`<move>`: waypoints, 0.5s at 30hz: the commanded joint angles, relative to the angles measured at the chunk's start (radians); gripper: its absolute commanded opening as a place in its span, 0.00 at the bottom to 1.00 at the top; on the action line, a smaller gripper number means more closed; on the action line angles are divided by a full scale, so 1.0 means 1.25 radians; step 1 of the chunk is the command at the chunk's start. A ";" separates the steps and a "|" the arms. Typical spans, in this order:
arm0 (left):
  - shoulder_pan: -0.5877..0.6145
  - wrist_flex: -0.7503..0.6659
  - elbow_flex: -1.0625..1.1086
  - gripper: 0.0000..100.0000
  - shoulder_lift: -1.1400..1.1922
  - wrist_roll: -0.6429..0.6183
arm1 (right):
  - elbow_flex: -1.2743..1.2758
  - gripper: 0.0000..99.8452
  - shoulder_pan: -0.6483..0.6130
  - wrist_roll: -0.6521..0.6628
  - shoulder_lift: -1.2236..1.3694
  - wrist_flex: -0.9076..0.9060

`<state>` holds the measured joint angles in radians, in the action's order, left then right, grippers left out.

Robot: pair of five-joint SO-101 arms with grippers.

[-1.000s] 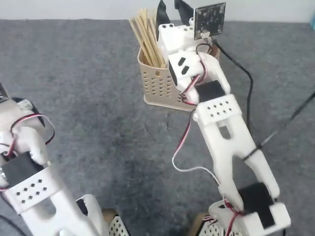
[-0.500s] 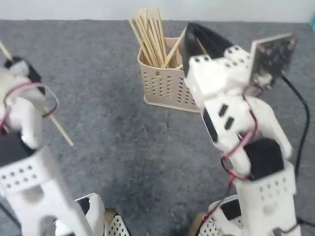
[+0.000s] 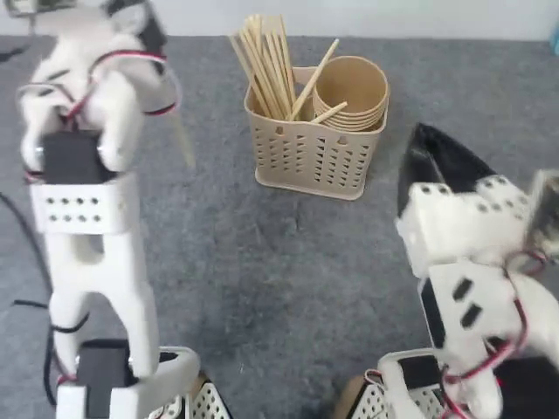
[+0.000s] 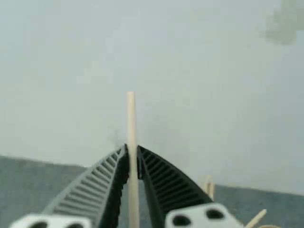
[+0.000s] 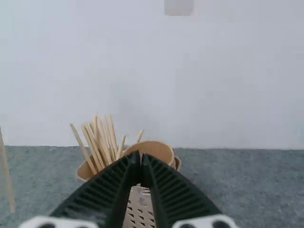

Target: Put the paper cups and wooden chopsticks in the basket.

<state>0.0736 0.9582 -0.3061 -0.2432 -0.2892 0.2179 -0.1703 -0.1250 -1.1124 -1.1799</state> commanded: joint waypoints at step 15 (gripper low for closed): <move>-0.212 -0.479 -0.019 0.01 0.150 0.115 | 0.544 0.01 0.052 0.014 -0.416 0.041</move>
<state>-0.1657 0.4887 -0.3107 -0.0836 -0.1588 0.8224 -0.1181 -0.1250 -1.5543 -1.1769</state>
